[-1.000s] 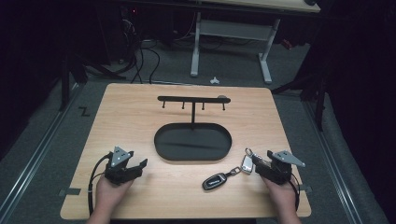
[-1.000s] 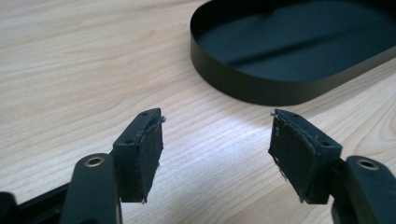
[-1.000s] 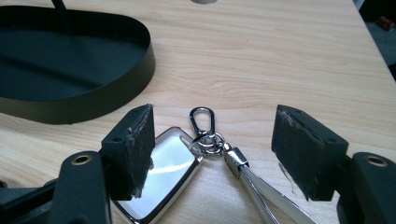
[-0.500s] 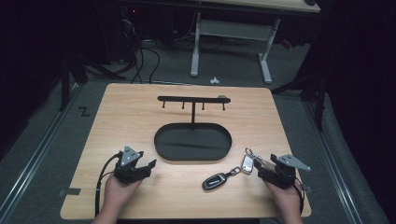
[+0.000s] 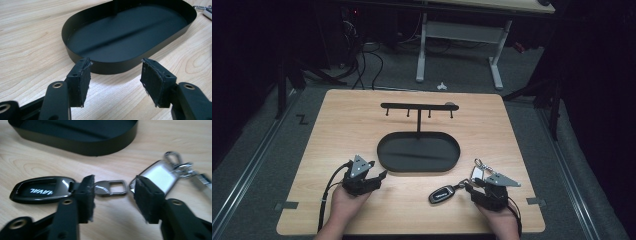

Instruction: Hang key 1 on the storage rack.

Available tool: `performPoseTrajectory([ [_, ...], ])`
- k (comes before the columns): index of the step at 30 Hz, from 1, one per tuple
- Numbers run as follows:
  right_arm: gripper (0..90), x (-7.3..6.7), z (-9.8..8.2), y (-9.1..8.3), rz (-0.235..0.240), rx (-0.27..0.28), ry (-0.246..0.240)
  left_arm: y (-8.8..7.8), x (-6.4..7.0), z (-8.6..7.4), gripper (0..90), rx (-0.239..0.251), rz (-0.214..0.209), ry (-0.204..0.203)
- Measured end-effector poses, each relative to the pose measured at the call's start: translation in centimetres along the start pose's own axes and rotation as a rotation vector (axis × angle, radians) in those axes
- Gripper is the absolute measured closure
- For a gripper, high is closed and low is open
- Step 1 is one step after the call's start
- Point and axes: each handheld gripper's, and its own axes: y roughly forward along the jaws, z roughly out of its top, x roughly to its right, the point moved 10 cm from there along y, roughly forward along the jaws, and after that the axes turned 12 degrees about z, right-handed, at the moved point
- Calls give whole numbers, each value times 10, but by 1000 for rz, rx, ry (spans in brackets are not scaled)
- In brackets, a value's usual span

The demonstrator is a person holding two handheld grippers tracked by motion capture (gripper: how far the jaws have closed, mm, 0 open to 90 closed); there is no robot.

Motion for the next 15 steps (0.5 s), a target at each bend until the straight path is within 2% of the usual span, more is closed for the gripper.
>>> performPoseTrajectory([
  [5,570,-11,1,10,25,-14,6,2,-2,-3,407,-13,1,5],
  [6,560,-16,2,15,25,-23,-16,0,-3,-4,405,-14,1,9],
  [9,561,-18,4,18,13,-26,-27,-2,-5,-5,406,-11,0,5],
  [11,619,-19,3,19,16,-40,-32,-4,-7,-5,406,-8,3,-3],
  [12,619,-19,3,19,16,-40,-32,-5,-8,-5,406,-6,6,-4],
  [15,711,-16,-2,15,-6,-74,-54,-6,-10,-3,403,4,10,-13],
])
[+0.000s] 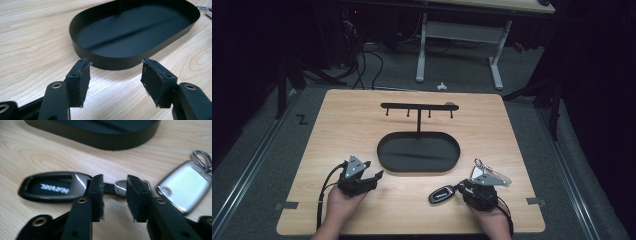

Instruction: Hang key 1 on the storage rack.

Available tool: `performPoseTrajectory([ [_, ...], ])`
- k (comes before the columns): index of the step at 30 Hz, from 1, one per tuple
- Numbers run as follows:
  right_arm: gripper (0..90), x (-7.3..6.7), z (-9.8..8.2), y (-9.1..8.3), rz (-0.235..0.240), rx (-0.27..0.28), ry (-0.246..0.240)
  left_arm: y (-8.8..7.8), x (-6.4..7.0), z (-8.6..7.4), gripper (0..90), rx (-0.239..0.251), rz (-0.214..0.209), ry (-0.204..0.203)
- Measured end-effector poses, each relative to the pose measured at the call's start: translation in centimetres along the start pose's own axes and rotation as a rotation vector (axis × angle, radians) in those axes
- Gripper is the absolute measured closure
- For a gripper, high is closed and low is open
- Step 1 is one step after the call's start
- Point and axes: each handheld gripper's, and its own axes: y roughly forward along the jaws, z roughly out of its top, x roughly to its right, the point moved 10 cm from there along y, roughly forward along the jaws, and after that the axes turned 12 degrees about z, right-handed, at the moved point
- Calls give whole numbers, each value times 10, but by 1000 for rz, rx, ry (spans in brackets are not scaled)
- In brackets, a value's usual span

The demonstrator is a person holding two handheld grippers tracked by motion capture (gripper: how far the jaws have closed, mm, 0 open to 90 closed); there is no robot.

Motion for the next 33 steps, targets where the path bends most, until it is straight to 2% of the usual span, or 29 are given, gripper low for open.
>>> performPoseTrajectory([
  [3,763,3,-4,-3,3,-22,16,-1,-1,-1,402,-1,2,-11],
  [4,795,5,-7,-1,11,-45,17,-1,-1,0,403,-2,0,-18],
  [6,804,5,-8,0,10,-54,15,0,0,-1,403,-10,3,-15],
  [10,812,4,-9,1,20,-65,7,2,2,-1,403,-9,18,19],
  [15,815,6,-12,6,17,-82,18,-1,-4,2,403,9,24,-5],
  [19,815,8,-7,10,10,-83,15,-3,-5,0,403,7,25,-11],
  [24,811,8,3,21,5,-88,-3,-8,-7,-3,403,8,33,12],
  [28,777,7,10,30,13,-89,-6,-12,-11,-7,403,4,25,-9],
  [31,757,4,15,26,4,-62,-12,-14,-13,-7,403,7,34,-8],
  [32,737,1,19,22,5,-37,-23,-15,-13,-6,403,12,34,-9],
  [33,689,-14,31,13,21,31,-45,-16,-13,-6,405,16,33,-14],
])
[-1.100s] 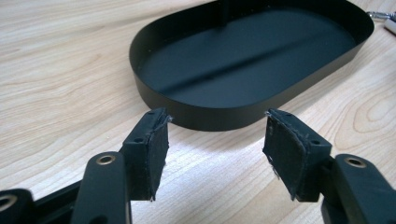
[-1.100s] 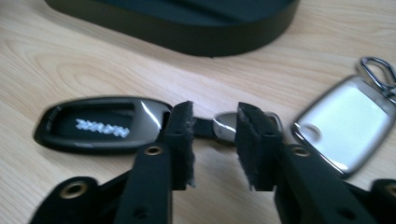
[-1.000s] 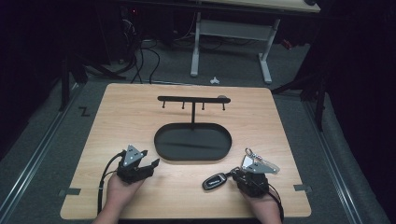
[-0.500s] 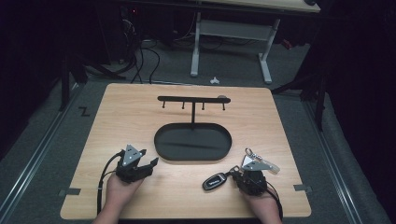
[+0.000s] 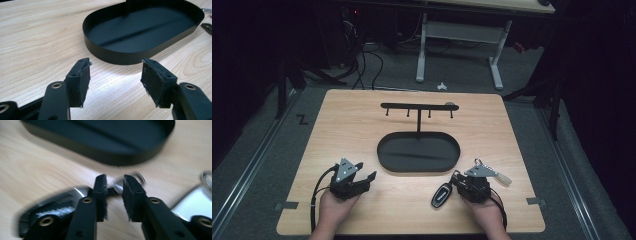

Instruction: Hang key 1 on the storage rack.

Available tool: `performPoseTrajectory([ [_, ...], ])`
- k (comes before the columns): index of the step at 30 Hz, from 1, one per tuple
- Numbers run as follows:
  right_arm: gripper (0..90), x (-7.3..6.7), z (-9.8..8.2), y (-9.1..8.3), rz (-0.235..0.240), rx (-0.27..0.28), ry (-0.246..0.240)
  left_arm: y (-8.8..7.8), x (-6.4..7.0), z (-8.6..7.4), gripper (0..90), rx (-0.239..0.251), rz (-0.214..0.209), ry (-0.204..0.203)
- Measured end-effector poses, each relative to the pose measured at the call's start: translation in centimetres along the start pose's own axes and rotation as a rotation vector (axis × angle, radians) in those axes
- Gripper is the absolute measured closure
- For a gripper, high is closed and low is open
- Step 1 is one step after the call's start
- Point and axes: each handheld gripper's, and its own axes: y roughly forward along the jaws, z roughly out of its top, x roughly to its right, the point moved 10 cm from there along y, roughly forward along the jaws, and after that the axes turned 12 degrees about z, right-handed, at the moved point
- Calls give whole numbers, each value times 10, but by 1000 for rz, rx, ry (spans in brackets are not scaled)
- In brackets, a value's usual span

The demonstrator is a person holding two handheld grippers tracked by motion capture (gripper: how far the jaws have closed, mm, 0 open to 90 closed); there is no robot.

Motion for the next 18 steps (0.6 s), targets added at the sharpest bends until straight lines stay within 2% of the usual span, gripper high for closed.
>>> performPoseTrajectory([
  [1,689,0,0,0,0,0,0,0,0,0,405,1,0,3],
  [3,668,-19,8,1,34,21,-33,2,1,0,404,-2,0,21],
  [5,664,-35,12,10,71,22,-45,5,2,0,404,-8,1,20],
  [7,662,-51,12,24,103,-10,-77,6,3,0,404,-13,-10,13],
  [9,668,-68,6,38,146,-53,-104,7,4,0,403,-10,-12,25],
  [10,668,-68,6,38,146,-53,-104,7,4,1,403,-11,-10,31],
  [11,679,-75,0,42,149,-85,-132,7,3,1,403,-10,-11,25],
  [12,681,-76,-2,43,145,-93,-134,7,3,1,403,-11,-13,20],
  [18,693,-70,-12,39,126,-112,-125,8,4,5,404,0,-24,22],
])
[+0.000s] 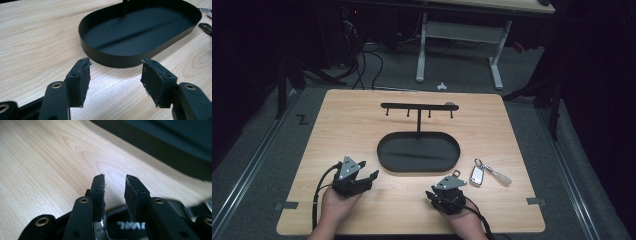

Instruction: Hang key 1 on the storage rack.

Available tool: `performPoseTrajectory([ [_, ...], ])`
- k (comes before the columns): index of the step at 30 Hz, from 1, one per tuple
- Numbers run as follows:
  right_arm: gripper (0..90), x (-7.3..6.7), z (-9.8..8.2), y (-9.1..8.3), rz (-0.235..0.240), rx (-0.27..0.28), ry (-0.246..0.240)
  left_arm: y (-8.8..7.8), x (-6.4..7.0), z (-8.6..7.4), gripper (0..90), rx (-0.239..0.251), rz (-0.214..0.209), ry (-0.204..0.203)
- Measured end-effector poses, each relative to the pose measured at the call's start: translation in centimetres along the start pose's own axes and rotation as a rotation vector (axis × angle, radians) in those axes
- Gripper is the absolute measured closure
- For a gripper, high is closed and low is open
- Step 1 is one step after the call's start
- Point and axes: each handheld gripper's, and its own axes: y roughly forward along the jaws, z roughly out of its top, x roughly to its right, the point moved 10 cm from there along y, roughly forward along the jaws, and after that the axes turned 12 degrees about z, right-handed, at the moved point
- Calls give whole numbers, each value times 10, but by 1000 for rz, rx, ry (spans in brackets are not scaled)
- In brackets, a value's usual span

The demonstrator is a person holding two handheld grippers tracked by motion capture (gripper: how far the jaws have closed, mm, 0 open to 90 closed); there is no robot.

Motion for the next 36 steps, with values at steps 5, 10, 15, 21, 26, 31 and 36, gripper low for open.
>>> performPoseTrajectory([
  [5,685,3,-10,-12,-5,2,17,0,2,5,404,14,-12,-16],
  [10,682,11,-28,-33,-18,1,57,1,3,10,409,32,-27,-36],
  [15,667,20,-35,-49,-39,22,83,2,5,13,408,35,-22,-23],
  [21,477,36,-23,-59,-97,82,103,5,2,11,407,25,-14,-18],
  [26,355,53,-23,-48,-143,30,142,4,2,9,405,20,-13,-15],
  [31,399,56,-36,-45,-152,-36,132,2,-3,9,407,26,-8,-34],
  [36,411,58,-48,-55,-141,-70,124,2,-7,8,405,20,-3,-39],
])
